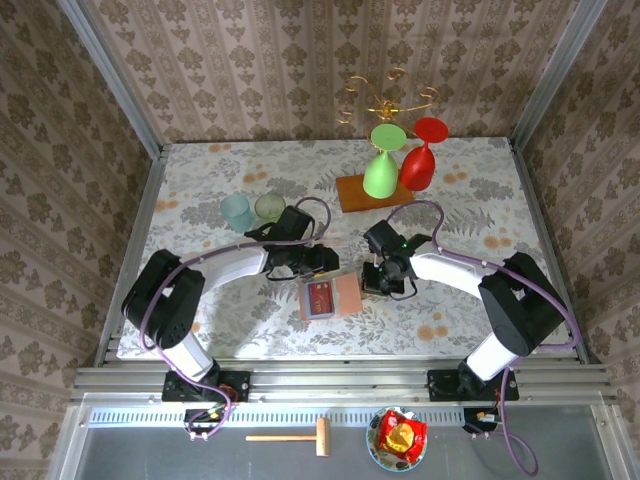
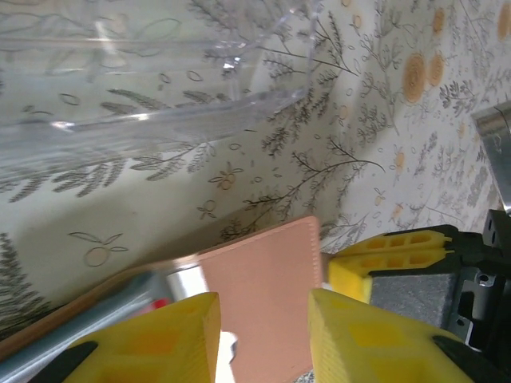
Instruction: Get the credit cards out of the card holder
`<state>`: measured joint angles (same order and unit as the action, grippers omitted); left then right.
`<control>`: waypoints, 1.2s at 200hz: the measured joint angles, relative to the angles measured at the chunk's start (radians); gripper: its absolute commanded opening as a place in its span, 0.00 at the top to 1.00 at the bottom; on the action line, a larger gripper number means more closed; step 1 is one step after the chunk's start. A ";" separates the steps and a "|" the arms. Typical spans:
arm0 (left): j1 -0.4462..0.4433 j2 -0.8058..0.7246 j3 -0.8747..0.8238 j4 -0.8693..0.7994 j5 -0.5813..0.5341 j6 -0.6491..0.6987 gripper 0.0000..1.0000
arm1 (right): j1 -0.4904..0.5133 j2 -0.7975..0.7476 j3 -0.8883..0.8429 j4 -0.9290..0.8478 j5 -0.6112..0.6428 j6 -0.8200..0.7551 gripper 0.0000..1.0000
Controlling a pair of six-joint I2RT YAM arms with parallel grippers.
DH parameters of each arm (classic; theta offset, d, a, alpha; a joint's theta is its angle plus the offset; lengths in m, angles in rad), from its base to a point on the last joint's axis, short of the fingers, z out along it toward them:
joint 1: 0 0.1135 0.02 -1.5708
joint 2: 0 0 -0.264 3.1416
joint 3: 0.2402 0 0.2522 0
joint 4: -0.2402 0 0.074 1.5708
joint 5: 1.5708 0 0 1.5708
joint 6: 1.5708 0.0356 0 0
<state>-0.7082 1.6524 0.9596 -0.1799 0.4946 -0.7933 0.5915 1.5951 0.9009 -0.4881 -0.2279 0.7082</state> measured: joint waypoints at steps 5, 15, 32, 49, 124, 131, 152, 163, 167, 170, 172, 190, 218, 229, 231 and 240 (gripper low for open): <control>-0.005 0.003 0.000 0.002 0.002 0.000 0.66 | 0.000 0.000 0.000 0.007 -0.008 0.000 1.00; -0.011 0.011 0.000 0.002 0.006 0.000 0.67 | 0.000 0.000 0.000 0.018 -0.018 0.000 1.00; -0.018 0.034 0.000 0.008 0.014 0.000 0.67 | 0.000 0.000 -0.002 0.023 -0.023 0.001 1.00; -0.024 0.060 0.000 0.012 0.024 -0.004 0.67 | 0.000 0.000 -0.011 0.029 -0.024 0.002 1.00; -0.065 0.121 0.000 0.029 0.061 -0.007 0.69 | 0.000 -0.091 -0.043 -0.041 0.000 0.020 0.83; -0.065 0.121 -0.001 0.030 0.062 -0.007 0.70 | 0.000 -0.098 -0.043 -0.048 0.000 0.023 0.80; -0.065 0.121 -0.002 0.031 0.063 -0.007 0.69 | 0.000 -0.123 -0.042 -0.087 0.011 0.028 0.75; -0.065 0.121 -0.003 0.032 0.063 -0.007 0.70 | 0.002 -0.140 -0.037 -0.113 0.018 0.028 0.73; -0.065 0.120 -0.003 0.032 0.063 -0.007 0.70 | 0.002 -0.146 -0.031 -0.125 0.021 0.028 0.72; -0.065 0.120 -0.003 0.031 0.063 -0.007 0.70 | 0.002 -0.151 -0.027 -0.134 0.023 0.028 0.72; -0.065 0.119 -0.003 0.031 0.063 -0.007 0.70 | 0.002 -0.154 -0.023 -0.140 0.026 0.028 0.72; -0.065 0.114 -0.003 0.032 0.063 -0.007 0.70 | 0.002 -0.195 0.012 -0.187 0.050 0.029 0.69; -0.065 0.104 -0.003 0.032 0.063 -0.007 0.69 | 0.004 -0.269 0.059 -0.216 0.065 0.039 0.66; -0.064 0.103 -0.003 0.032 0.063 -0.007 0.69 | 0.011 -0.285 0.065 -0.212 0.060 0.049 0.68; -0.063 0.102 -0.003 0.032 0.063 -0.007 0.69 | 0.013 -0.288 0.066 -0.210 0.058 0.052 0.68; -0.063 0.102 -0.003 0.032 0.063 -0.007 0.69 | 0.021 -0.291 0.067 -0.198 0.044 0.061 0.72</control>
<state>-0.7708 1.7546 0.9569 -0.1482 0.5575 -0.8001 0.6125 1.3041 0.9676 -0.6865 -0.1841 0.7692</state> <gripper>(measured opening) 0.306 0.321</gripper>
